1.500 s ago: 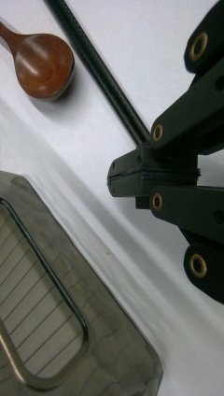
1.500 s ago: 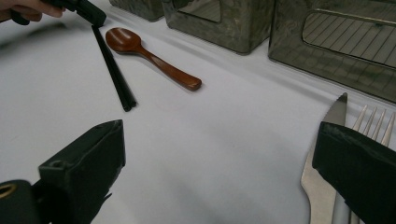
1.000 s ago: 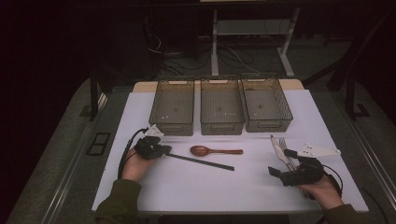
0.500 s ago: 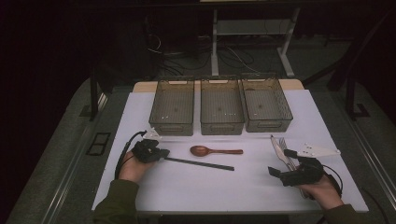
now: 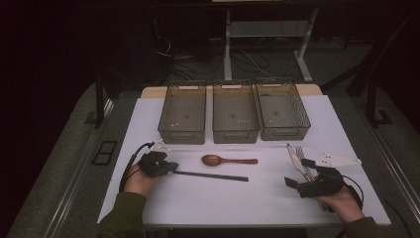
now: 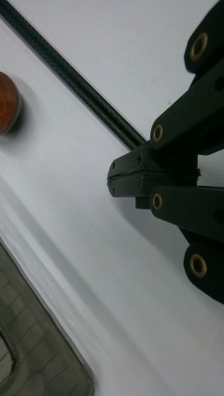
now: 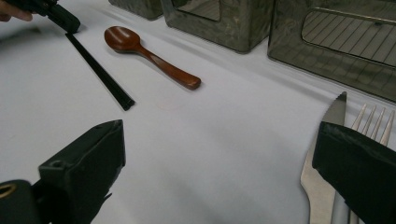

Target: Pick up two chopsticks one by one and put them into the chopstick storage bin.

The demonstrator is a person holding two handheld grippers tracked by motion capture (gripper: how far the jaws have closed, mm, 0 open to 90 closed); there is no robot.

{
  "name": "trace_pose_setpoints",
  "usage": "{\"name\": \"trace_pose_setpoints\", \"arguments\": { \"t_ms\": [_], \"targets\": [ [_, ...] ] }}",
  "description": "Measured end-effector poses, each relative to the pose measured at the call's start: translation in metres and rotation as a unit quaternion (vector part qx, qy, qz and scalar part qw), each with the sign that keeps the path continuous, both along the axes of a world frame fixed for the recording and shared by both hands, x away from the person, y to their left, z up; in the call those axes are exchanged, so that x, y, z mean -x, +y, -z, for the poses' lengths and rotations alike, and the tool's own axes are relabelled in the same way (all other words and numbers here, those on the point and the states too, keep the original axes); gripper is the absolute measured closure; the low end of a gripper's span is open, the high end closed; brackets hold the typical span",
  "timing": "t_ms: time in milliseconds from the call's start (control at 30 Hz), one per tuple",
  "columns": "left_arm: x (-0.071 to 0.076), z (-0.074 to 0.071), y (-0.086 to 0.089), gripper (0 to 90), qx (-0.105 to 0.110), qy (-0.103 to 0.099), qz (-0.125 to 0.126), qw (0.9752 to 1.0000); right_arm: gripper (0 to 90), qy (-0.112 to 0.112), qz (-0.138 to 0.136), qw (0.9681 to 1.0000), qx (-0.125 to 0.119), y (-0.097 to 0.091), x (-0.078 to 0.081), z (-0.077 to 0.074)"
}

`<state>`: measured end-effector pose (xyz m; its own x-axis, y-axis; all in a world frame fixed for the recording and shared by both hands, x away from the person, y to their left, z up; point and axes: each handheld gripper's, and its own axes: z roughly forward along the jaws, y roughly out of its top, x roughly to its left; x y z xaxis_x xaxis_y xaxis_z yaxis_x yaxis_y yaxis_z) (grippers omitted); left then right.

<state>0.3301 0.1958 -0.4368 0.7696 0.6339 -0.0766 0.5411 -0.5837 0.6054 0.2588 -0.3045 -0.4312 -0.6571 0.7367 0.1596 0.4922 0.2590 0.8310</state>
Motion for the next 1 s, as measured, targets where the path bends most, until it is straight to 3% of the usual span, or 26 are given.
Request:
{"name": "trace_pose_setpoints", "arguments": {
  "t_ms": [1000],
  "targets": [
    [0.038, -0.003, 0.004, 88.9, -0.007, 0.007, 0.019, 0.9998, 2.1, 0.001, 0.003, 1.0, -0.002, 0.0, 0.001, -0.001]
  ]
}}
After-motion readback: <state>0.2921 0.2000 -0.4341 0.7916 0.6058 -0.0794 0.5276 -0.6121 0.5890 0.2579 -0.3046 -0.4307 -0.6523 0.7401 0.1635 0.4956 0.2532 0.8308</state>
